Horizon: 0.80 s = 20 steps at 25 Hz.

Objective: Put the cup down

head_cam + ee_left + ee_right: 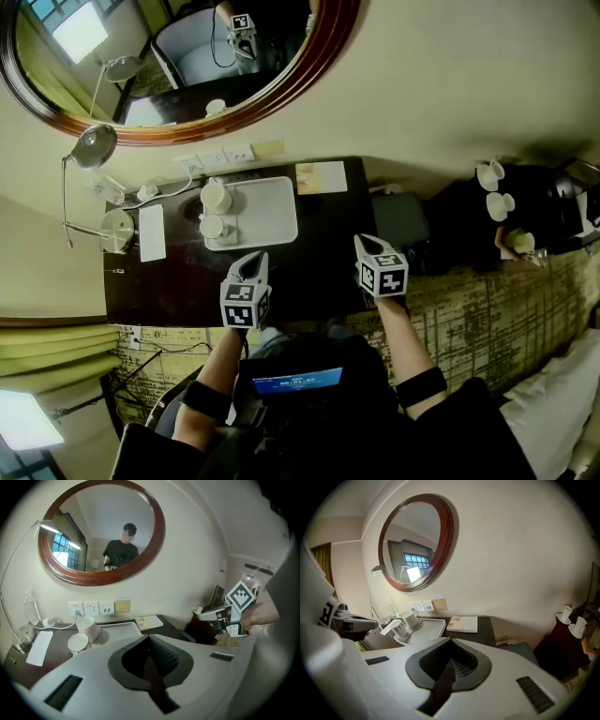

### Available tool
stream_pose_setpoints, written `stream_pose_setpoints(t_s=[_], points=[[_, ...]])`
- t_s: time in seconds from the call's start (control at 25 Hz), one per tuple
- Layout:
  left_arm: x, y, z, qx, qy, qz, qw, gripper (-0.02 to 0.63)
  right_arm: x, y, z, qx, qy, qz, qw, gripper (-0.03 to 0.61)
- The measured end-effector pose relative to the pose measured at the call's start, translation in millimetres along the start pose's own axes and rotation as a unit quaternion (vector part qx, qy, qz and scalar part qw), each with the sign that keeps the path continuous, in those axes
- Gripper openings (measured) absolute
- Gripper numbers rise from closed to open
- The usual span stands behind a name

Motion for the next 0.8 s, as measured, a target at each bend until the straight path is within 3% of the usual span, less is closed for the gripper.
stream_pose_setpoints(t_s=[0.8], points=[[19, 5, -1, -0.004, 0.004, -0.025, 0.9997, 0.003, 17, -10, 11, -0.013, 0.008, 0.011, 1.0, 0.002]])
Point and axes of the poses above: the fingertips, and each gripper's own axes: z backward along the fingers, x to its right, y out of its top, the point moved 7 cm from there along z, backward along the fingers, and after that the axes turned 13 degrees about y, right-handed, at the moved point
